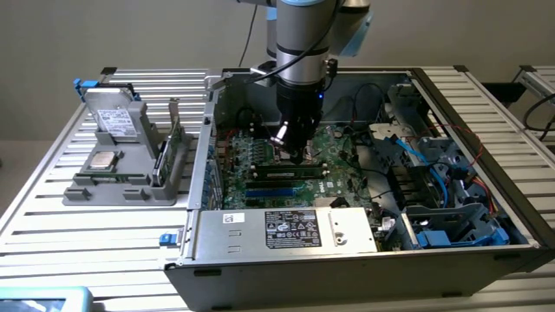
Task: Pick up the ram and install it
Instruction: 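Press down the ram until it locks into place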
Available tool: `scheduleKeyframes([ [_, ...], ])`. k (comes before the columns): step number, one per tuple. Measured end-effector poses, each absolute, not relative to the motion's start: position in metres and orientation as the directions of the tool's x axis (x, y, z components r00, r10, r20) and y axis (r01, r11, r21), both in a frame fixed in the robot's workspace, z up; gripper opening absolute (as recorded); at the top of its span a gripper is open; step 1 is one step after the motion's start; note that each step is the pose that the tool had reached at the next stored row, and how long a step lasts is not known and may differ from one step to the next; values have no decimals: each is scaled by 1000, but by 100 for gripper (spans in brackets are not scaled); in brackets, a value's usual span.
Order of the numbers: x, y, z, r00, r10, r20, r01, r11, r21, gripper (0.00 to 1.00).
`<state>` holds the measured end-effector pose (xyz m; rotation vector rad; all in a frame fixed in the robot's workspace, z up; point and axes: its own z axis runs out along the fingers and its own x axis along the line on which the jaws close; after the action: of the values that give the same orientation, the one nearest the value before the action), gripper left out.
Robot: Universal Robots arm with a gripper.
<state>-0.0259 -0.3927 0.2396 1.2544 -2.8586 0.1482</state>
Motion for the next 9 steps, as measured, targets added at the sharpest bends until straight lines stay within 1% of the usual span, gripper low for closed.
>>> scheduleKeyframes([
  [9, -26, -393, 240, -743, -667, 60, -670, 737, -89, 11],
])
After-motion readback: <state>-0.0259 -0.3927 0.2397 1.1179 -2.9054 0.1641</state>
